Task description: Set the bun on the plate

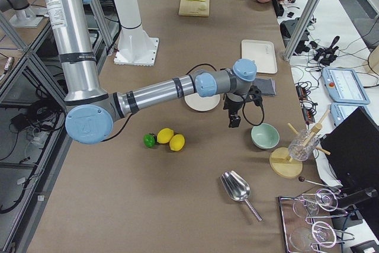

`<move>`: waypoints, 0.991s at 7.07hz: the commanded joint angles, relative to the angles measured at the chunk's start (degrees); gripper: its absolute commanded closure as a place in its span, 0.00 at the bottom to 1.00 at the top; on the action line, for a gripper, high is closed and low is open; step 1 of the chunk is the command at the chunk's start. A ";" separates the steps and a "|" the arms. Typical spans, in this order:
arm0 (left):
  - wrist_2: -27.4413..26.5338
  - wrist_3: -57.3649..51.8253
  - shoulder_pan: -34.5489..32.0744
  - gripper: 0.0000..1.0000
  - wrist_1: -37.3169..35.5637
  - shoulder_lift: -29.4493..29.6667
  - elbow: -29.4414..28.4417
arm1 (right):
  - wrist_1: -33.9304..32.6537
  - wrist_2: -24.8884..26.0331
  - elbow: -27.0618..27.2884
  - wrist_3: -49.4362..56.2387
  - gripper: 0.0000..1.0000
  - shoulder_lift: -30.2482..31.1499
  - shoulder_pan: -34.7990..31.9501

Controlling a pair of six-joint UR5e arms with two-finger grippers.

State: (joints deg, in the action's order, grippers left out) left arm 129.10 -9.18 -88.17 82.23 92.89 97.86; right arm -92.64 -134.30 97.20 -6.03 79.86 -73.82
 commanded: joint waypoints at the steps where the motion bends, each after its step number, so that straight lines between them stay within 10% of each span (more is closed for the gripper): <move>1: -0.16 -0.13 -0.07 0.02 0.21 -1.65 2.32 | 4.22 0.27 -0.52 0.05 0.00 0.21 2.62; 7: 0.45 -0.05 0.37 0.02 2.15 -3.24 2.60 | 4.31 0.01 1.22 -1.26 0.00 1.35 2.36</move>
State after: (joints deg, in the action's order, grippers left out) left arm 129.44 -9.17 -87.83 84.24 89.70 100.40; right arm -88.34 -134.27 97.37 -6.75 81.08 -71.42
